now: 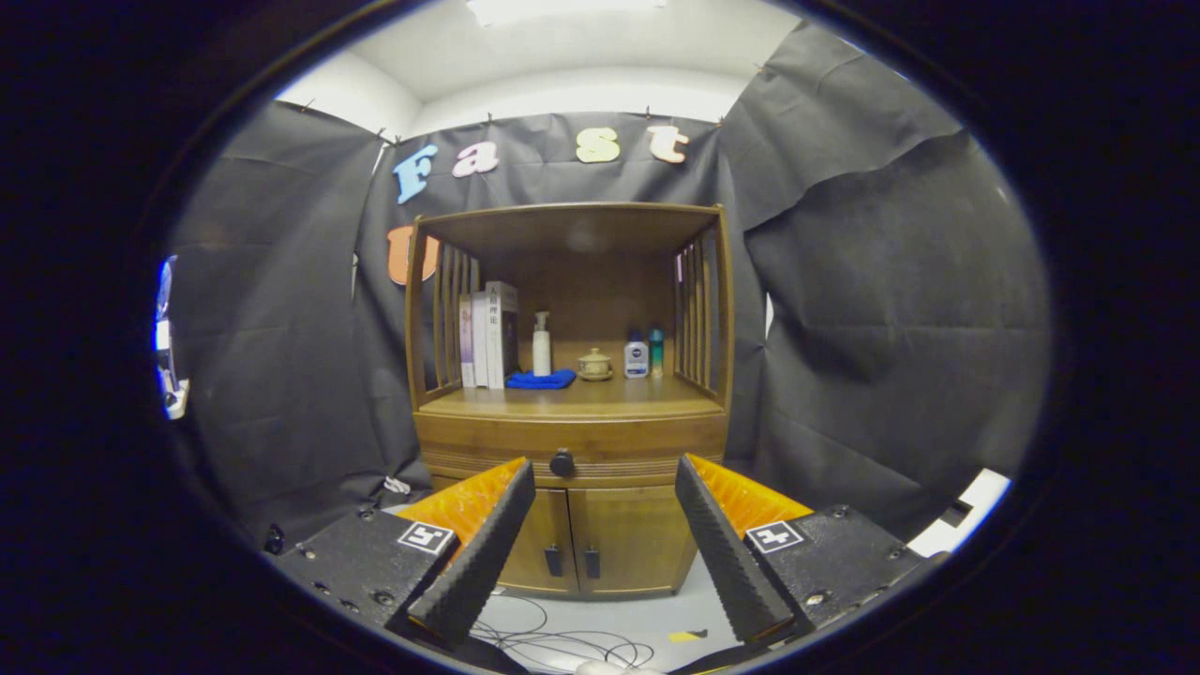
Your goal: Pull open the drawer, take out the items inside it, and place them on the countertop above the cabinet.
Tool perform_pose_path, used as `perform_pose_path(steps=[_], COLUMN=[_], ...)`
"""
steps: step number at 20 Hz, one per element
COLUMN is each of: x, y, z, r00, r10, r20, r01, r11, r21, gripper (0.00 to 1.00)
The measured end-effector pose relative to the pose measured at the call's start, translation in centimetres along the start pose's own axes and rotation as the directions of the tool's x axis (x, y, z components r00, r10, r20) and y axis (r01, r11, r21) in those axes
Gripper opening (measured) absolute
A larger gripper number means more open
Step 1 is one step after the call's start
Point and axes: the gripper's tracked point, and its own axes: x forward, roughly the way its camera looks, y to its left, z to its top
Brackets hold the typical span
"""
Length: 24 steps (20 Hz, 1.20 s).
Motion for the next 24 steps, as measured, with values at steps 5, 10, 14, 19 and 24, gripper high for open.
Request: perform_pose_path(steps=[5,10,14,19,24], x=[4.9,11.6,17.1,23.5,27.7], y=[1.7,3.9,4.6,4.9,5.9], z=[1.5,0.5,-1.7,-6.9,-11.3], r00=[0.999,0.998,0.999,0.996,0.988], r10=[0.030,0.056,0.052,0.031,0.040], r20=[0.014,0.002,-0.011,-0.085,-0.147], r01=[-0.030,-0.055,-0.052,-0.034,-0.045], r11=[1.000,0.998,0.999,0.999,0.999], r21=[-0.008,-0.006,-0.009,-0.025,-0.031], gripper=[0.98,0.99,0.98,0.98,0.97])
